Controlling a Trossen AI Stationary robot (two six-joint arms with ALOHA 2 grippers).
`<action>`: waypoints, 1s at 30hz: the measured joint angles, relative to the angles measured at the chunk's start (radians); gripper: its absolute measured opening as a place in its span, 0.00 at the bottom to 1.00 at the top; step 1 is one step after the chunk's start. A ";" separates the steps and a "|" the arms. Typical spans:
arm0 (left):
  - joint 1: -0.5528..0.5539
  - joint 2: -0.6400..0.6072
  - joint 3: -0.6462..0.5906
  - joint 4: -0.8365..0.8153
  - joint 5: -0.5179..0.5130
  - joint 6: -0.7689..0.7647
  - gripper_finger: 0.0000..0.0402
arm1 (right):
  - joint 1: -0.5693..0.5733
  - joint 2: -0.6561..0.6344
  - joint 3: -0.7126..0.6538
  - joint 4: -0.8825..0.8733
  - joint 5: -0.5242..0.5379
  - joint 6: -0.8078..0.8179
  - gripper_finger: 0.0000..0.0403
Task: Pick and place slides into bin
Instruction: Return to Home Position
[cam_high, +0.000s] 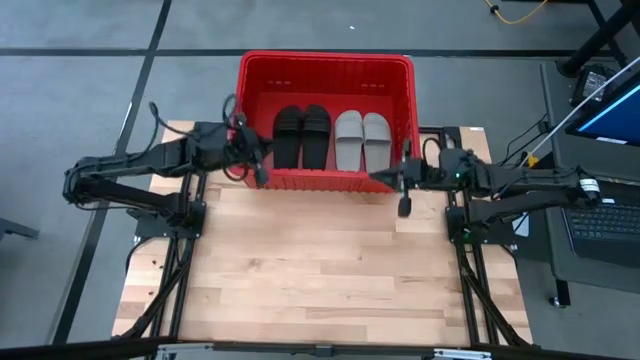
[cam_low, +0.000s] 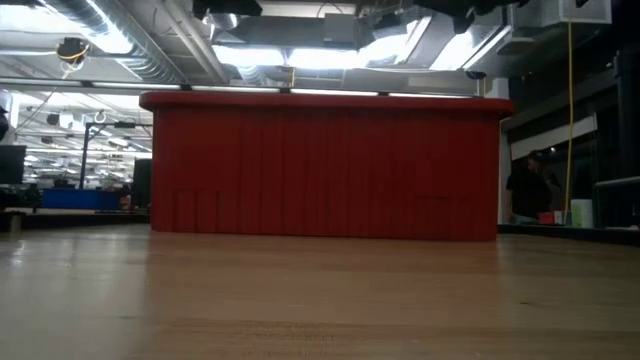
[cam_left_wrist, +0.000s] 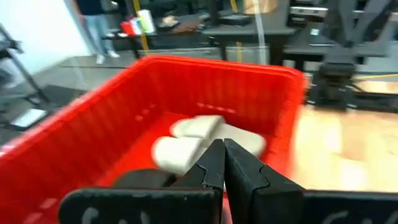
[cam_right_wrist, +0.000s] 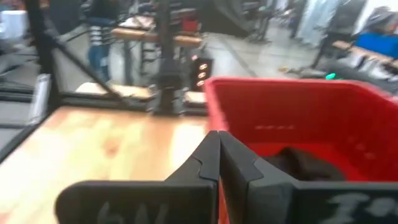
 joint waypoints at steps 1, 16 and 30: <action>-0.024 0.002 -0.015 0.010 -0.006 -0.012 0.00 | 0.024 0.001 0.000 -0.017 0.001 0.011 0.02; -0.382 -0.082 -0.299 0.289 -0.256 -0.019 0.01 | 0.249 0.013 -0.087 0.052 0.134 0.068 0.03; -0.414 -0.554 -0.498 0.144 -0.204 -0.039 0.01 | 0.253 0.011 -0.087 0.148 0.127 0.241 0.03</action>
